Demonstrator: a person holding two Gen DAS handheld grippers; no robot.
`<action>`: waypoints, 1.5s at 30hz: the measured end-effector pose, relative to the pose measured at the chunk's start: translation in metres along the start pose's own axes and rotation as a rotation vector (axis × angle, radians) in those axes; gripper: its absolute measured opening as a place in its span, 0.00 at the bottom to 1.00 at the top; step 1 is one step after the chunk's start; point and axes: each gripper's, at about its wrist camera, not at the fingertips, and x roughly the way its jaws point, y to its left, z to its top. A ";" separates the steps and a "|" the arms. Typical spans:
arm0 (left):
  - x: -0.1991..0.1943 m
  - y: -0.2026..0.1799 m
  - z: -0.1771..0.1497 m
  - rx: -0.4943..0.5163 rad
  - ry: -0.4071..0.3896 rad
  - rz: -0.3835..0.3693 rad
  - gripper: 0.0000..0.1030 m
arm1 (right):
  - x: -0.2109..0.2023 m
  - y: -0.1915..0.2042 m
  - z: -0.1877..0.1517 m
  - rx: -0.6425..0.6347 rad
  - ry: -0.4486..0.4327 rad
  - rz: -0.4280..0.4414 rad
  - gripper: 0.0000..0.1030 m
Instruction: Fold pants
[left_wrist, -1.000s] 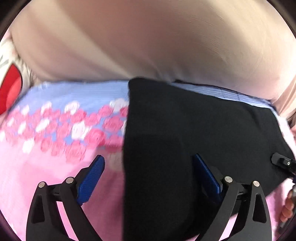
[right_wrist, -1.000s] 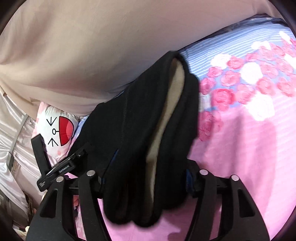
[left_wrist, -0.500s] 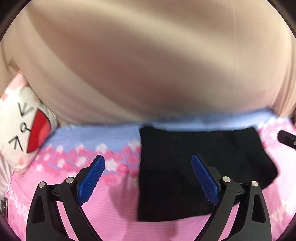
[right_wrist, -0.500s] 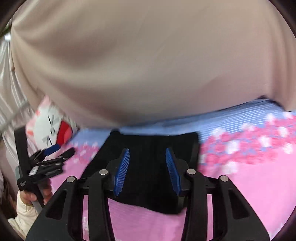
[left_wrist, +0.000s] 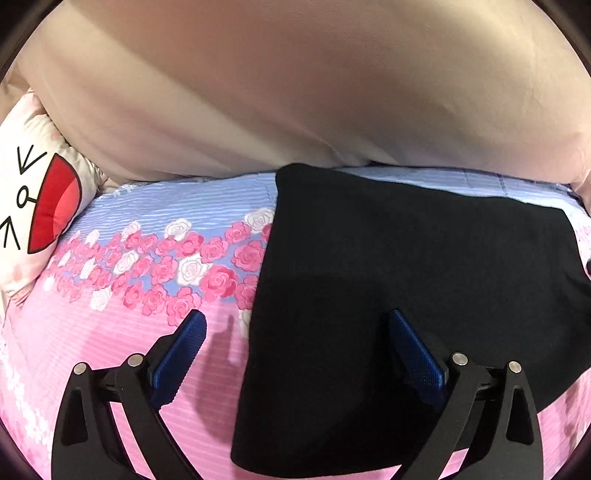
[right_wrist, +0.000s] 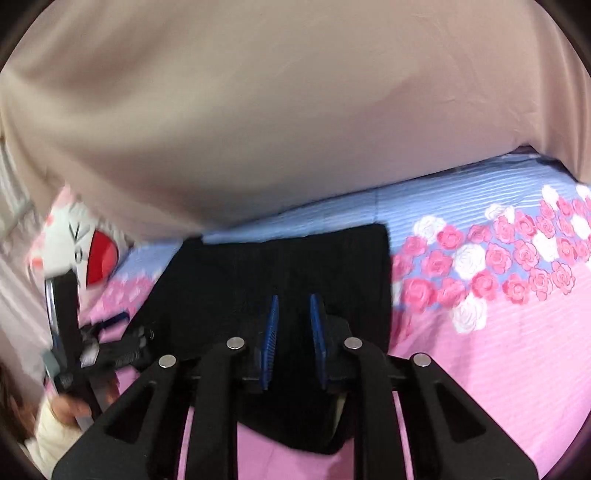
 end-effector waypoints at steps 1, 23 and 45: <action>0.000 -0.001 0.000 0.001 0.001 0.002 0.95 | 0.007 -0.001 -0.002 -0.004 0.004 -0.014 0.13; -0.127 -0.001 -0.042 0.021 -0.136 0.061 0.95 | -0.155 0.046 -0.064 0.015 -0.243 -0.074 0.16; -0.184 -0.012 -0.088 -0.010 -0.140 -0.029 0.95 | -0.188 0.091 -0.118 0.012 -0.240 -0.037 0.16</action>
